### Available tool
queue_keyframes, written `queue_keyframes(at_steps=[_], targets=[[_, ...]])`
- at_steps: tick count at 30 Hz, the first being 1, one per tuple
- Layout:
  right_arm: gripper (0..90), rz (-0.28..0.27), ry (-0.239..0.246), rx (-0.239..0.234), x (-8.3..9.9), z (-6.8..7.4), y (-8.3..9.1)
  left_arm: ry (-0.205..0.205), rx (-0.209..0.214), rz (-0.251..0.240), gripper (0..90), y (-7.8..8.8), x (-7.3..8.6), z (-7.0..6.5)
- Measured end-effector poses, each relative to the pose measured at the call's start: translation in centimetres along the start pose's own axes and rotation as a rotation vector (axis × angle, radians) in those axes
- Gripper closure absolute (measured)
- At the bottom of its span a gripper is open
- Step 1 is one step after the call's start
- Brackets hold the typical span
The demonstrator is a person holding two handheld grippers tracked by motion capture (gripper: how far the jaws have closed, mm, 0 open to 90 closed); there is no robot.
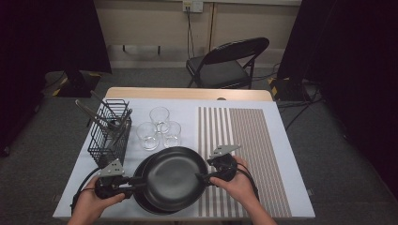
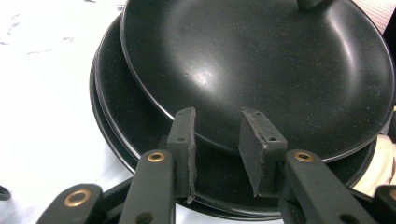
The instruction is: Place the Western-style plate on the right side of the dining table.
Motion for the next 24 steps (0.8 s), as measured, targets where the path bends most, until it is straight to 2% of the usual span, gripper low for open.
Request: queue_keyframes(at_steps=[8, 16, 24], targets=[[25.6, 0.0, 0.0, 0.002, 0.01, 0.01, 0.11, 0.005, -0.001, -0.002, 66.0, -0.13, -0.07, -0.04], [25.6, -0.004, -0.003, 0.002, 0.04, 0.02, 0.2, 0.032, -0.011, -0.002, 64.2, -0.32, -0.05, 0.23], [25.4, -0.007, -0.01, 0.0, 0.09, -0.01, 0.28, 0.014, -0.013, 0.003, 64.2, -0.37, -0.1, 0.21]])
Point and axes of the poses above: each handheld gripper's, and its own axes: y roughly backward along the jaws, x roughly out of its underside, z roughly to its left, the point moved 9 cm from there along -y, roughly forward along the jaws, and after that the axes turned 15 degrees about y, right-handed, at the moved point
